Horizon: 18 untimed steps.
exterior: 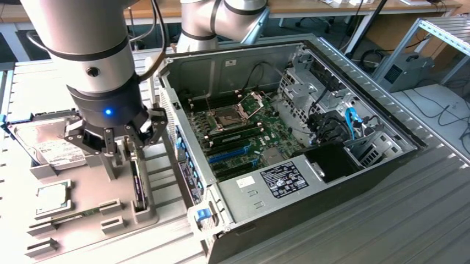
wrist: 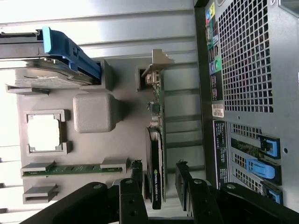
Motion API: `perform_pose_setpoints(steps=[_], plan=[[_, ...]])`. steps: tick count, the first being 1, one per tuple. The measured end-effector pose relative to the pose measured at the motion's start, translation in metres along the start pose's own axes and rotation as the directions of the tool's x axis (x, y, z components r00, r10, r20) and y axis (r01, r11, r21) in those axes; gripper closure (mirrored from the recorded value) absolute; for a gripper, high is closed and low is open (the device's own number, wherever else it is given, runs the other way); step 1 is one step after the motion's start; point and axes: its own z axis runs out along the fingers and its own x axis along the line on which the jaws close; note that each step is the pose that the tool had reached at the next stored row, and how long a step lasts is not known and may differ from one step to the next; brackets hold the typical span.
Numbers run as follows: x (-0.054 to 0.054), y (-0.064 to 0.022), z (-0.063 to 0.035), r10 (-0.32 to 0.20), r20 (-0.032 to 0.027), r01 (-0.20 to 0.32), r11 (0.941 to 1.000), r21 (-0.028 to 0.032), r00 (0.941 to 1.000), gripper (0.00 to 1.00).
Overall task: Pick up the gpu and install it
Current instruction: 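Pick up the gpu and move the gpu toward the slot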
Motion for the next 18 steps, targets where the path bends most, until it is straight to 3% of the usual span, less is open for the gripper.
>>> perform_pose_setpoints(steps=[12,18], plan=[[0.001,0.0111,0.0115,-0.001,0.0004,0.001,1.0000,0.0054,1.0000,0.58],[0.001,0.0113,0.0187,-0.019,0.0007,0.019,0.9997,0.0149,0.9998,0.58]])
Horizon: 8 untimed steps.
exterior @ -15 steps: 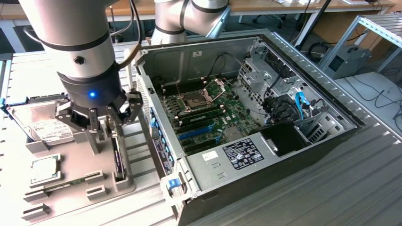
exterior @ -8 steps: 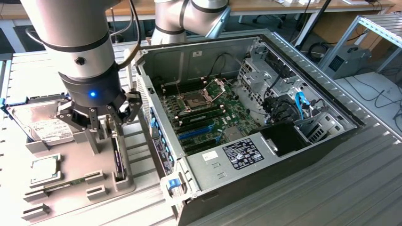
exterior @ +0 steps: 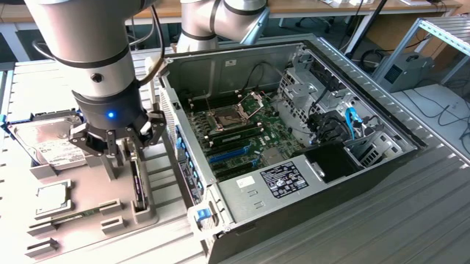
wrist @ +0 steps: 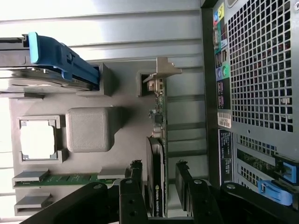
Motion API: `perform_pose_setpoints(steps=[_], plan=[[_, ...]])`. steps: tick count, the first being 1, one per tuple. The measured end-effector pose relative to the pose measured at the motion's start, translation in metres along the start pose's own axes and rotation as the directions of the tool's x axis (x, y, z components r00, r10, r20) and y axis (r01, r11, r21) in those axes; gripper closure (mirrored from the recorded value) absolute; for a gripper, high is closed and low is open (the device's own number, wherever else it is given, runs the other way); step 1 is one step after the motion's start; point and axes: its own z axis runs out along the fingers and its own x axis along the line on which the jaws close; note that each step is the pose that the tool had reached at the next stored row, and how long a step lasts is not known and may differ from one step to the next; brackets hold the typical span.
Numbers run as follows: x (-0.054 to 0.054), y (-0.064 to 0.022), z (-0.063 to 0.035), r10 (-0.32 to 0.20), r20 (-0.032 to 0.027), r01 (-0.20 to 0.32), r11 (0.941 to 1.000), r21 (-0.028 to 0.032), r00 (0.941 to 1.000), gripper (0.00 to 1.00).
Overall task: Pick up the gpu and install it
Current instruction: 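Pick up the gpu and move the gpu toward the slot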
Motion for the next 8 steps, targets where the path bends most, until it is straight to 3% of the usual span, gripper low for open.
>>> perform_pose_setpoints(steps=[8], plan=[[0.001,0.0017,0.0153,0.000,0.0002,0.000,1.0000,0.0020,1.0000,0.58]])
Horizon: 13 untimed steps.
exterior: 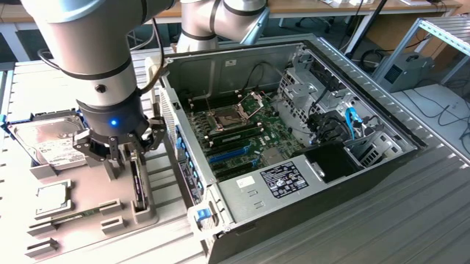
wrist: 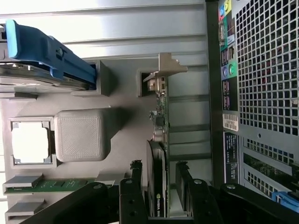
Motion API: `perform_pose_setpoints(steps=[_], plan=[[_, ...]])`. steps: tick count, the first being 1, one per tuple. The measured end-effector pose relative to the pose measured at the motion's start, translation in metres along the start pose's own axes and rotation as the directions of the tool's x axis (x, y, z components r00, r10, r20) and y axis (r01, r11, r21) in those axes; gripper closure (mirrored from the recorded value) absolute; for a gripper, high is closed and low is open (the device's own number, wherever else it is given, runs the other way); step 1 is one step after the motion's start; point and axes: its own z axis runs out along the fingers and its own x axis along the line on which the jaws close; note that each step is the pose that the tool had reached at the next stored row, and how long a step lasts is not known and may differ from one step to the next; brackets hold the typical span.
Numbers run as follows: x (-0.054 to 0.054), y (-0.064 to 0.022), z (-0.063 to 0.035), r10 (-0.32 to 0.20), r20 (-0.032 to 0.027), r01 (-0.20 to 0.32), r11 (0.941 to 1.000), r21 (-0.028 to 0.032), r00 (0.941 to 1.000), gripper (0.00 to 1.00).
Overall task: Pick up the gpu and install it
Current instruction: 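Pick up the gpu and move the gpu toward the slot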
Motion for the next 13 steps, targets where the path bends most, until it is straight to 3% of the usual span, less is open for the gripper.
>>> perform_pose_setpoints(steps=[13], plan=[[0.001,0.0049,0.0205,0.000,0.0000,0.000,1.0000,0.0004,1.0000,0.58]])
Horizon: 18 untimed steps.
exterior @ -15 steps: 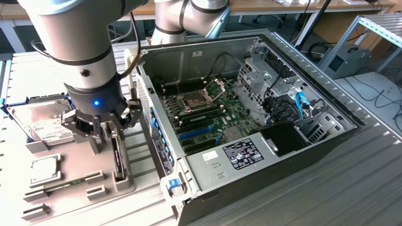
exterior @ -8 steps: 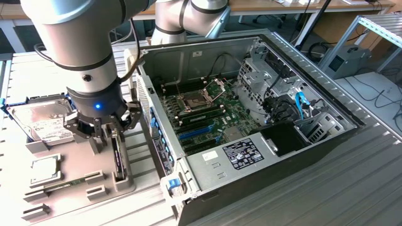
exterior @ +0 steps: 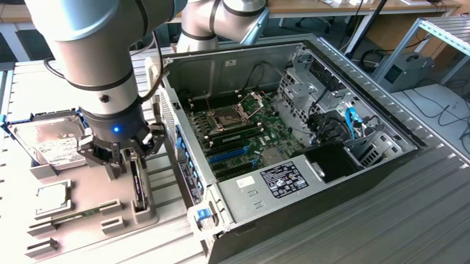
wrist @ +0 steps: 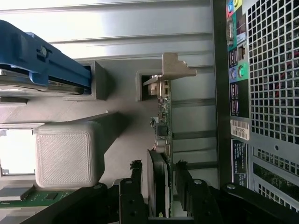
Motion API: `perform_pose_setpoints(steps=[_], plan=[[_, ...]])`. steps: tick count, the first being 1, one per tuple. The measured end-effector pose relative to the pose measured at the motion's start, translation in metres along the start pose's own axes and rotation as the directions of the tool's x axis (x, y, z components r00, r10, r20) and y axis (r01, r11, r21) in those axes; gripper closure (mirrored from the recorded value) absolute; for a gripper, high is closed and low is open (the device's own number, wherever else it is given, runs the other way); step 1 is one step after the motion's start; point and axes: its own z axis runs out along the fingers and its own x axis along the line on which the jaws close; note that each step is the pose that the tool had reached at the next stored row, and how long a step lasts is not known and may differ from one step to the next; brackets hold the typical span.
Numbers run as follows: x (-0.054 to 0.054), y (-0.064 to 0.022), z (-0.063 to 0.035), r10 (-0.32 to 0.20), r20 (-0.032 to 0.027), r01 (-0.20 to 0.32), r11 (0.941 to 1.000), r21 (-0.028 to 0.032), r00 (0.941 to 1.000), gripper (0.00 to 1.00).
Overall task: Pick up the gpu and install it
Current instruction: 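Pick up the gpu and move the gpu toward the slot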
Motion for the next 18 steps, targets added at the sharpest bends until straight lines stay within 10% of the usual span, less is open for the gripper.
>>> perform_pose_setpoints(steps=[18], plan=[[0.0002,0.0001,0.0061,0.000,-0.0001,0.000,1.0000,-0.0002,1.0000,0.66]])
